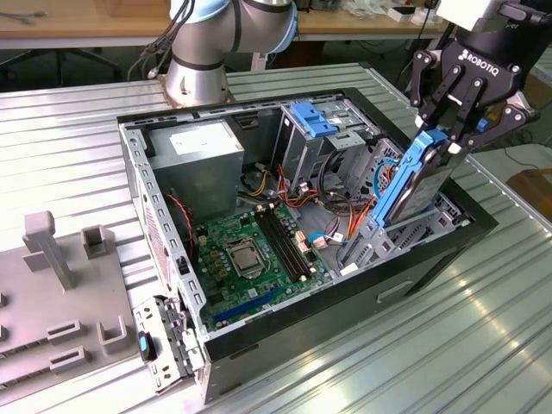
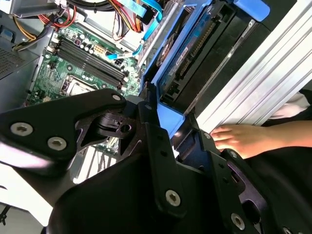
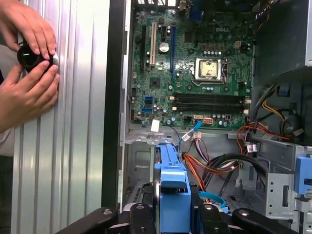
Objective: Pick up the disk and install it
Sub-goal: 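Insert the disk into the insertion slot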
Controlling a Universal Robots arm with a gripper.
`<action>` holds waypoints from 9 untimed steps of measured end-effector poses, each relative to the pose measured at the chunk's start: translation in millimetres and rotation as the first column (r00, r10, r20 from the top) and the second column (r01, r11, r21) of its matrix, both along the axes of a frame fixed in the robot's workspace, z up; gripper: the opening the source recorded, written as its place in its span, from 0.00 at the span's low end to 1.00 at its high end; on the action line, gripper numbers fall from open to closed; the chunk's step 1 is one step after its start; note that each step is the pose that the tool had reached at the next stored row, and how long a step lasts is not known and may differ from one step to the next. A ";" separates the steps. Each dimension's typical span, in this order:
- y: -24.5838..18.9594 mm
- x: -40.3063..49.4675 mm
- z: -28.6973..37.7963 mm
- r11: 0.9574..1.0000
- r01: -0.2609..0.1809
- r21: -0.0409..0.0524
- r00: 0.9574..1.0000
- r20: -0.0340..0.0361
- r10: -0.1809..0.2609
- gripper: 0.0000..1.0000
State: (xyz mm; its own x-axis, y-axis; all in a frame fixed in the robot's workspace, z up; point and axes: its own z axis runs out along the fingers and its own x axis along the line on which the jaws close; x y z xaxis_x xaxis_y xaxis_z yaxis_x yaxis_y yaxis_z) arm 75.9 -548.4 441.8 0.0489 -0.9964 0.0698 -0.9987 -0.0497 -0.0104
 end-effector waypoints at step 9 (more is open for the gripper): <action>0.0 0.0 -11.7 1.000 -0.001 0.000 1.000 0.000 0.001 0.37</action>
State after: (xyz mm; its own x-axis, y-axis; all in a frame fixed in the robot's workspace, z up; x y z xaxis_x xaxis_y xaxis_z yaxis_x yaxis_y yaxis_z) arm 75.9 -548.4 430.1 0.0494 -0.9963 0.0697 -0.9987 -0.0502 -0.0100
